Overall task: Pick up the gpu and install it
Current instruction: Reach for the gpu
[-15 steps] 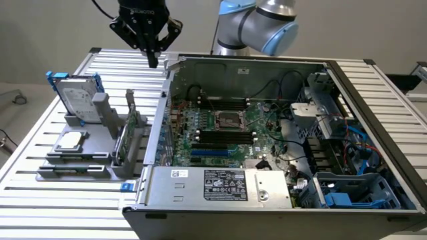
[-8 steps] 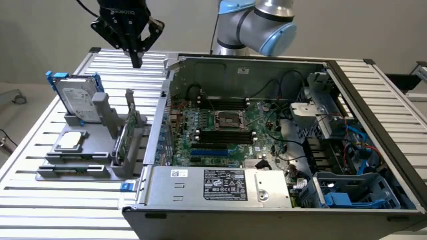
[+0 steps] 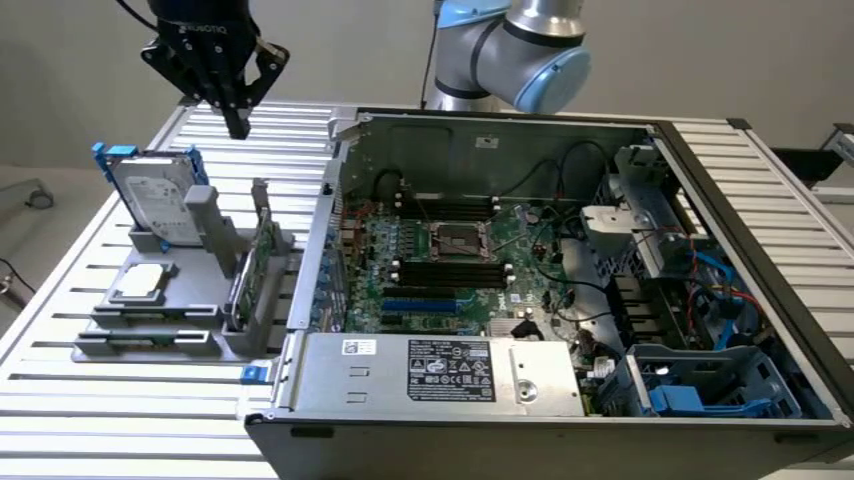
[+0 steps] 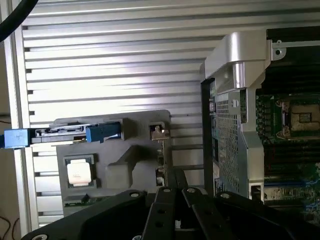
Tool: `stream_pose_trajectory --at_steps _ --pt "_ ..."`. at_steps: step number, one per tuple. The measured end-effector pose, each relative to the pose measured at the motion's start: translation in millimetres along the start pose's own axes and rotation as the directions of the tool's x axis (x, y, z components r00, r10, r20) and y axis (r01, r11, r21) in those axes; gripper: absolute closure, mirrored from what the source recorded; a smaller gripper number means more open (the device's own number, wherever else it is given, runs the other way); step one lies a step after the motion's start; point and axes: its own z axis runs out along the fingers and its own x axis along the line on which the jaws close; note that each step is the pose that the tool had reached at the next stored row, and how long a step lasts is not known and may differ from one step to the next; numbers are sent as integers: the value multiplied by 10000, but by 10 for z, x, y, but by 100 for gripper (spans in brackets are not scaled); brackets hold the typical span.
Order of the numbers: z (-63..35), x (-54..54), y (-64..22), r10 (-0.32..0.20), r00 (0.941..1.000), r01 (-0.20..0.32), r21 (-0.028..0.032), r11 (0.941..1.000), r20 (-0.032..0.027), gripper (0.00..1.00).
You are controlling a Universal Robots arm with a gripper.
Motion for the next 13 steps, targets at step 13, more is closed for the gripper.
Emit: stream_pose_trajectory --at_steps 13 --pt "6 41 -7 -742 9971 751 670 9949 -152 89"
